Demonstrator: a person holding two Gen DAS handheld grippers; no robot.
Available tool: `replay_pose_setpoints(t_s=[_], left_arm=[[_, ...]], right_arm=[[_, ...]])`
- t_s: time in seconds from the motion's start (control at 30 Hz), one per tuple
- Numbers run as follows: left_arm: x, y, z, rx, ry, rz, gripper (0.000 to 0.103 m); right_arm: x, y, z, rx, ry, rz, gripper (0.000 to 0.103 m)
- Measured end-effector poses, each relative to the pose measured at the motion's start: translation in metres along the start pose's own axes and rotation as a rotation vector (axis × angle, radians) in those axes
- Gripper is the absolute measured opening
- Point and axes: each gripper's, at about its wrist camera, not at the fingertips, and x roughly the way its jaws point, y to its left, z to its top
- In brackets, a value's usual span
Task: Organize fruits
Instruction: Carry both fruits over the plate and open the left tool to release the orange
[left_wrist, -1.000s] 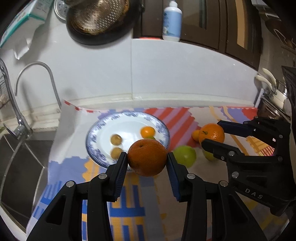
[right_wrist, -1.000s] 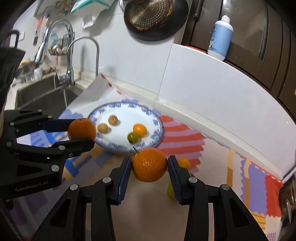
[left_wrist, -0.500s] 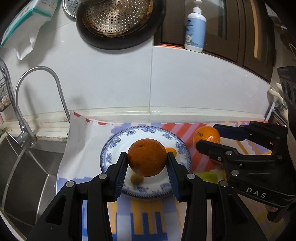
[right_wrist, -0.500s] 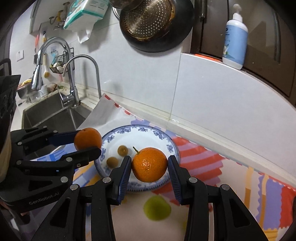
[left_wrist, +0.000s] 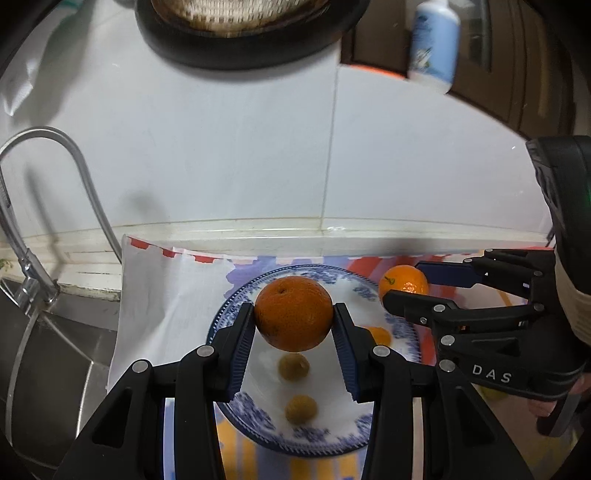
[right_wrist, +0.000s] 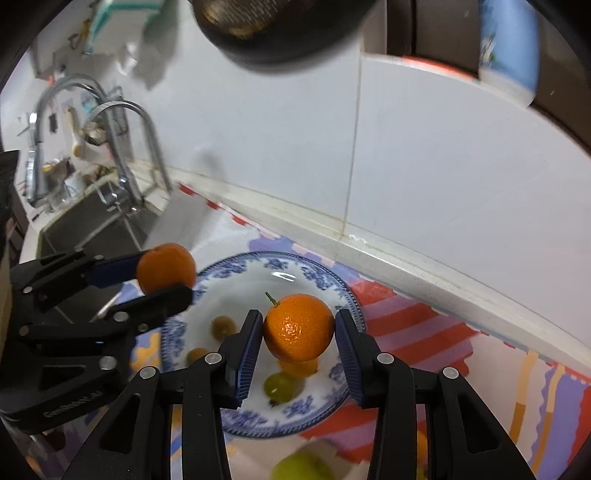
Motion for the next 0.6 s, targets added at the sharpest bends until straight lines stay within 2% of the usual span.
replay_pose_setpoints(t_s=[0.33,0.6], left_arm=[[0.059,0.017,0.006,-0.047,0.139,-0.025,0.042],[0.088,0.020,-0.003,-0.055,0.232,-0.036,0.042]], right_arm=[[0.060,-0.017,0.011,0.047,0.157,0.047,0.041],[0.084,-0.021,0.006,0.045,0.239,0.042,0.042]])
